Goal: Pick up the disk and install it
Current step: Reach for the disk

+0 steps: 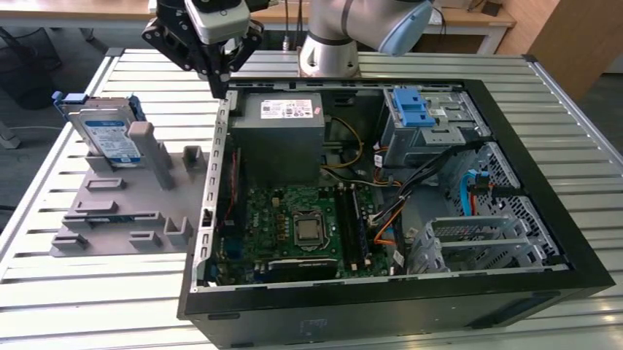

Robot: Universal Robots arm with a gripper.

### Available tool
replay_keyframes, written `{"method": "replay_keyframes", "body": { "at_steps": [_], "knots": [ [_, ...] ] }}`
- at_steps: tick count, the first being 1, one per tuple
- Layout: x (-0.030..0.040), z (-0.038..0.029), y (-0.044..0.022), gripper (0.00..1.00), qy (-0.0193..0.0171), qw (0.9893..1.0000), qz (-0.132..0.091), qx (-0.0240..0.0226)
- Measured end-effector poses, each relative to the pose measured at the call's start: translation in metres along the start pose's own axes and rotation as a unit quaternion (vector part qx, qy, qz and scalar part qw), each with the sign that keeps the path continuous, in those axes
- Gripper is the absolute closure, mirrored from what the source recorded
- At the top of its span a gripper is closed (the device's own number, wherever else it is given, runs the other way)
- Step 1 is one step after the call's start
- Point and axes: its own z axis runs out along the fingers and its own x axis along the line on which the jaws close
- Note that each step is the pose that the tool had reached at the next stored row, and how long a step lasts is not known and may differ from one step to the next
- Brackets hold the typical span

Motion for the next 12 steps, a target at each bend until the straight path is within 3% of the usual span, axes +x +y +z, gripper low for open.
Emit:
{"method": "replay_keyframes", "body": {
  "at_steps": [12],
  "knots": [
    [0.0118,0.0009,-0.0004,0.89,0.0006,1.0000,0.000,0.0000]
  ]
}}
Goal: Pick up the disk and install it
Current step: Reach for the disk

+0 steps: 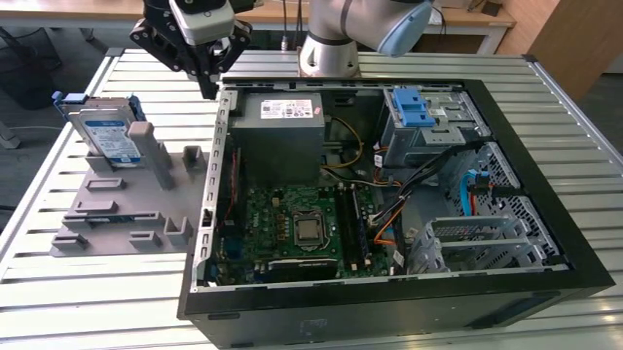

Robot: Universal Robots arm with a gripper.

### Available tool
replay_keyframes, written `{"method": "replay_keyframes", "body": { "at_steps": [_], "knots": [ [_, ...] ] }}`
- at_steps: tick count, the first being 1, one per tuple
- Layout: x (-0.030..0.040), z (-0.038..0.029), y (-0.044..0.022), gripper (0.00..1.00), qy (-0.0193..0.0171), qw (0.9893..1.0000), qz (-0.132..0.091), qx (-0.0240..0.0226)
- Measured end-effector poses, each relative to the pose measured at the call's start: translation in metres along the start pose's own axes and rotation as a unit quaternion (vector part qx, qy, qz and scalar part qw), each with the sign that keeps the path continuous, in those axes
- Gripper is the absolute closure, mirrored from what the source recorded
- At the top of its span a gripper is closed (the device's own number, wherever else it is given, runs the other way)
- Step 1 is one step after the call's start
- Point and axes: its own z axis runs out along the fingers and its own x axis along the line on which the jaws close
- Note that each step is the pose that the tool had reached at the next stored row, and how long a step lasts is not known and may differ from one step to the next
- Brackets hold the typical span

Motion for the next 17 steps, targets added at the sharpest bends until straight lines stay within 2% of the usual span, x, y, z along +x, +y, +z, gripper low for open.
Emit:
{"method": "replay_keyframes", "body": {
  "at_steps": [8,17],
  "knots": [
    [0.0002,0.0000,0.0000,0.89,0.0001,1.0000,0.000,0.0000],
    [0.0037,0.0004,-0.0003,0.89,0.0003,1.0000,0.000,0.0000]
  ]
}}
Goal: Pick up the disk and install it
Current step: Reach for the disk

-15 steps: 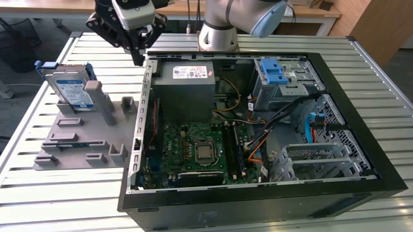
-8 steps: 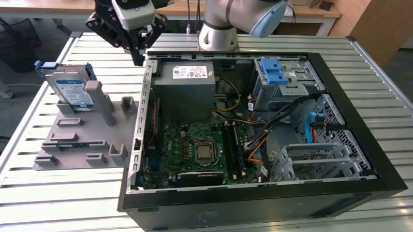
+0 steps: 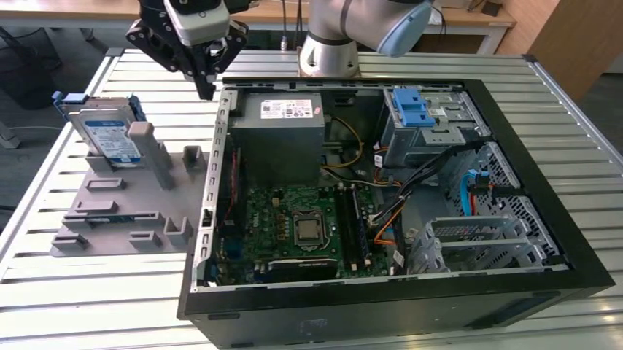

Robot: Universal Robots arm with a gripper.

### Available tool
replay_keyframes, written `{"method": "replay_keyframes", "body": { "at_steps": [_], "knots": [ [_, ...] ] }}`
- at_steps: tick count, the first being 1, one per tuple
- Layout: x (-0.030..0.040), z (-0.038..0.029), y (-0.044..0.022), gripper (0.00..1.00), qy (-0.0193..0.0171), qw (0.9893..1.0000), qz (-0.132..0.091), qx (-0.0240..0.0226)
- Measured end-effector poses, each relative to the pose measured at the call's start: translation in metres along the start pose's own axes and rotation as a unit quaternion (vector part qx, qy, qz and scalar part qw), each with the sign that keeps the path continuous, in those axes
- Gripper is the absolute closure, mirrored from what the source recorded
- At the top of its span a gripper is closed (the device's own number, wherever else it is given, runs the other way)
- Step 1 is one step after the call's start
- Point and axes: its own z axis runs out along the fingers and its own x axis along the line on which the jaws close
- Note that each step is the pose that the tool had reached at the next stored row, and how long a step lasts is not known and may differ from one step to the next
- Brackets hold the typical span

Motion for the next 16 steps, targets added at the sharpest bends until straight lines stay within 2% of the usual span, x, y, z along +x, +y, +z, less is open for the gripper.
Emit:
{"method": "replay_keyframes", "body": {
  "at_steps": [16],
  "knots": [
    [0.0072,0.0013,-0.0005,0.89,0.0006,1.0000,0.000,0.0000]
  ]
}}
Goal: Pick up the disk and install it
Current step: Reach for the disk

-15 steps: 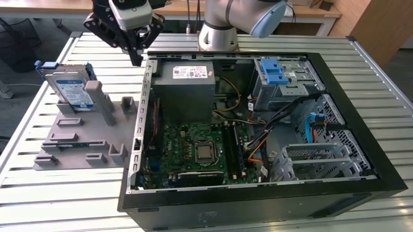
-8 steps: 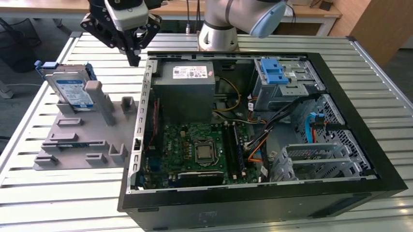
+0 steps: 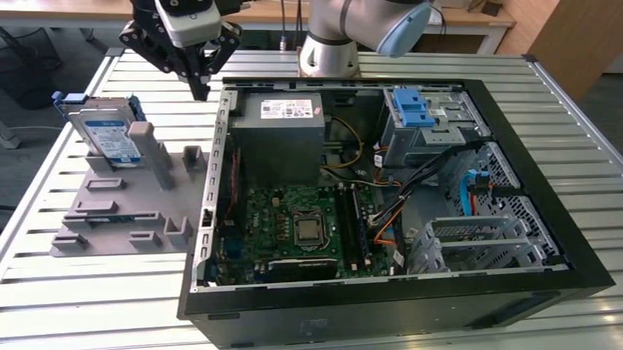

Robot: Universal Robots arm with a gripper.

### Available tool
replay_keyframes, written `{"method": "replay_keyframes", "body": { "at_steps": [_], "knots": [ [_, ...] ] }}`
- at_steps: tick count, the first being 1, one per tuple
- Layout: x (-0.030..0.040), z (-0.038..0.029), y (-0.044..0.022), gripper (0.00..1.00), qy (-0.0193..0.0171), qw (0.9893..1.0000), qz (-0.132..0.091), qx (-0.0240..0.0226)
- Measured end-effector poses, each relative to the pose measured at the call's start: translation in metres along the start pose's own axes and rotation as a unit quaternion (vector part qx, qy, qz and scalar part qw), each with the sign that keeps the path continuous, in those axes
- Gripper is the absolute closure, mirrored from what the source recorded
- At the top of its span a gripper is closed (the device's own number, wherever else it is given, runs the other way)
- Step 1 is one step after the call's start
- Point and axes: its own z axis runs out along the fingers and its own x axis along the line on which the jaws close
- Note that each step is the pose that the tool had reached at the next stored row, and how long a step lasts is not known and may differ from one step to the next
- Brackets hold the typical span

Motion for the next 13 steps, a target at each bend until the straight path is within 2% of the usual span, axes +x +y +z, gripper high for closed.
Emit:
{"method": "replay_keyframes", "body": {
  "at_steps": [5,7,13],
  "knots": [
    [0.0008,0.0004,-0.0001,0.89,0.0011,1.0000,0.000,0.0002],
    [0.0049,0.0022,-0.0005,0.89,0.0013,1.0000,0.000,0.0001],
    [0.0076,0.0035,-0.0007,0.89,0.0014,1.0000,0.000,0.0001]
  ]
}}
